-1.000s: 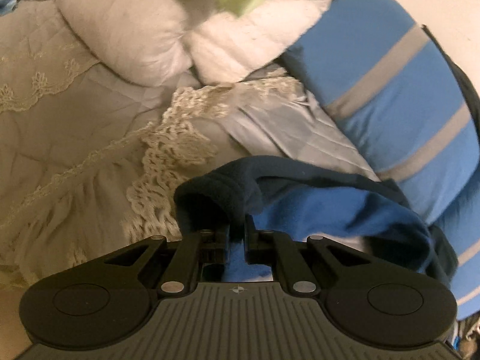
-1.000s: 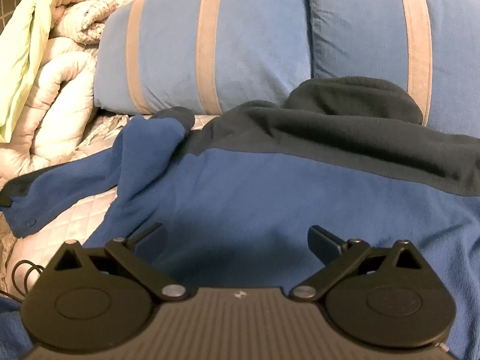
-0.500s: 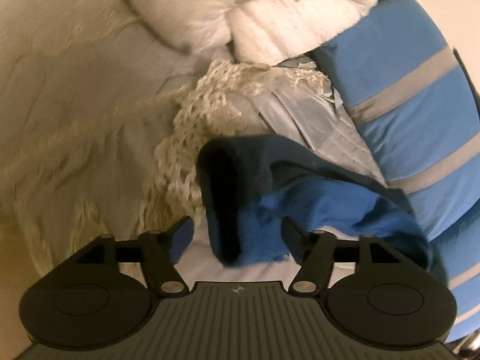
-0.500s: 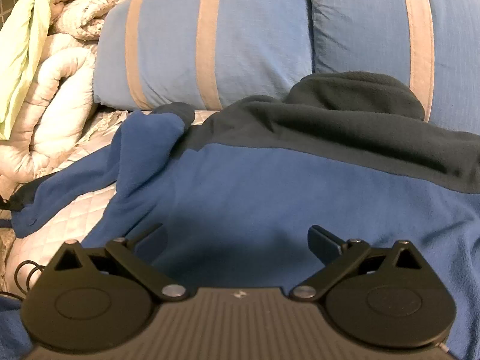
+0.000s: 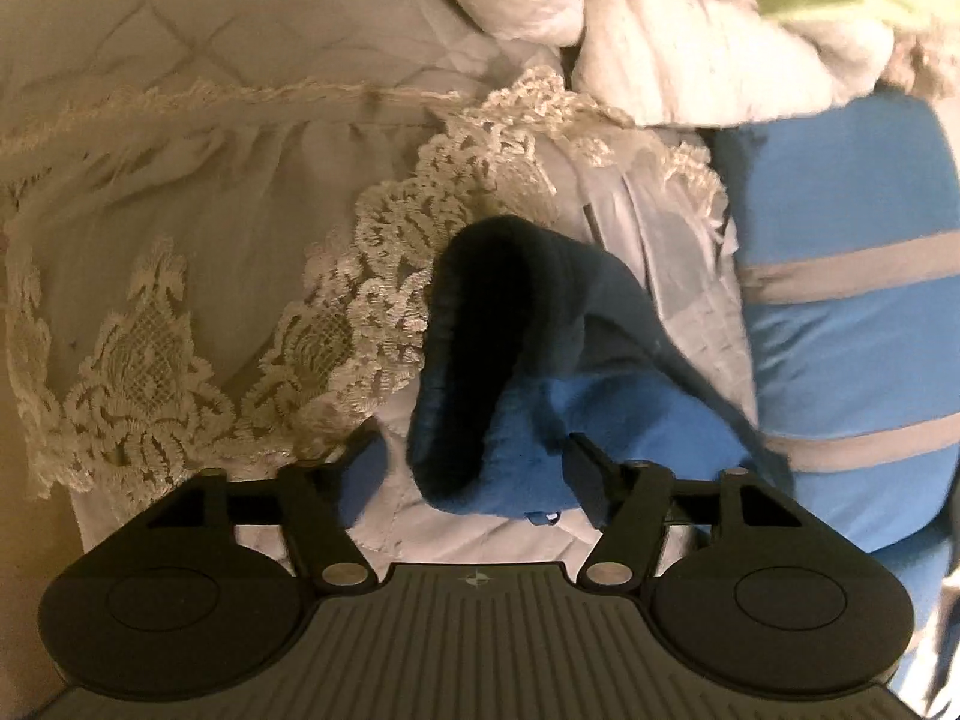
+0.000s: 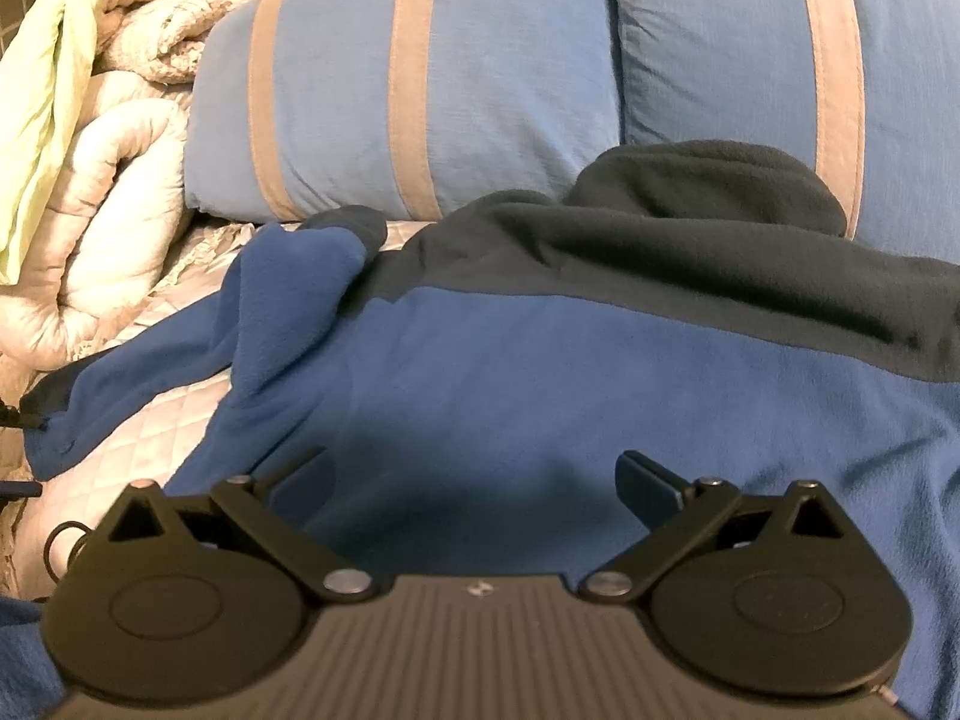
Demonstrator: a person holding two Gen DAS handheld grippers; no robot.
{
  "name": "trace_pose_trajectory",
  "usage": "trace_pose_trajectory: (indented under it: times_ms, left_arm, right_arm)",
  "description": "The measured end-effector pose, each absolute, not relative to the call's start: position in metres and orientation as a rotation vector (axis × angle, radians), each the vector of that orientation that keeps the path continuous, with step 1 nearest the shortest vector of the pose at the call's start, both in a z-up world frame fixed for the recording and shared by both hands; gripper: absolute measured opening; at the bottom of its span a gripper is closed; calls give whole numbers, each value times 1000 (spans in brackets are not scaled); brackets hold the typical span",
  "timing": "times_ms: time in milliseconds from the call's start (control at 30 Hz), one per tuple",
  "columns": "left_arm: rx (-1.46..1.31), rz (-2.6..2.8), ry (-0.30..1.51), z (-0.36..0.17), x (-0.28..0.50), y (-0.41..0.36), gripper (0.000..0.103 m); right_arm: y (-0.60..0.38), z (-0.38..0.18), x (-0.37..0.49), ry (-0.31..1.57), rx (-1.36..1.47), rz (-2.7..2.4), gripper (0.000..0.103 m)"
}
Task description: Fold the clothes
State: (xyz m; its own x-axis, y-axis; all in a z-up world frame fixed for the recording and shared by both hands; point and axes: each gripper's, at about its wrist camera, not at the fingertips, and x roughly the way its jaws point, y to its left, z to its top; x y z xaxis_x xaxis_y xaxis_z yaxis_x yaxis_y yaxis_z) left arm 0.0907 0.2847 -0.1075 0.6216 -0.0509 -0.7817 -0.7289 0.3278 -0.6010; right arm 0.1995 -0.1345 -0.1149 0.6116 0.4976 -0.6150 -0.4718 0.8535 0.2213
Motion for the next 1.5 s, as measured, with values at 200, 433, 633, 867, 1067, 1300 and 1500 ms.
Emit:
trace_pose_trajectory:
  times_ms: [200, 433, 633, 867, 1067, 1300, 1500]
  left_arm:
    - [-1009, 528, 919, -97, 114, 278, 20]
    - [-572, 523, 894, -41, 130, 260, 16]
    - [-165, 617, 875, 0, 139, 247, 14]
    - [-37, 695, 852, 25, 127, 275, 14]
    - [8, 752, 741, 38, 99, 303, 14]
    - [-517, 687, 841, -72, 14, 350, 14]
    - [-819, 588, 756, -114, -23, 372, 31]
  right_arm:
    - [-137, -114, 200, 720, 38, 558, 103]
    - [-140, -112, 201, 725, 77, 564, 103]
    - [-142, -103, 194, 673, 99, 631, 103]
    - [-149, -90, 189, 617, 177, 749, 103]
    - [-149, -89, 187, 615, 194, 783, 103]
    - [-149, -90, 188, 630, 203, 775, 103]
    - [-150, -94, 189, 648, 207, 761, 103]
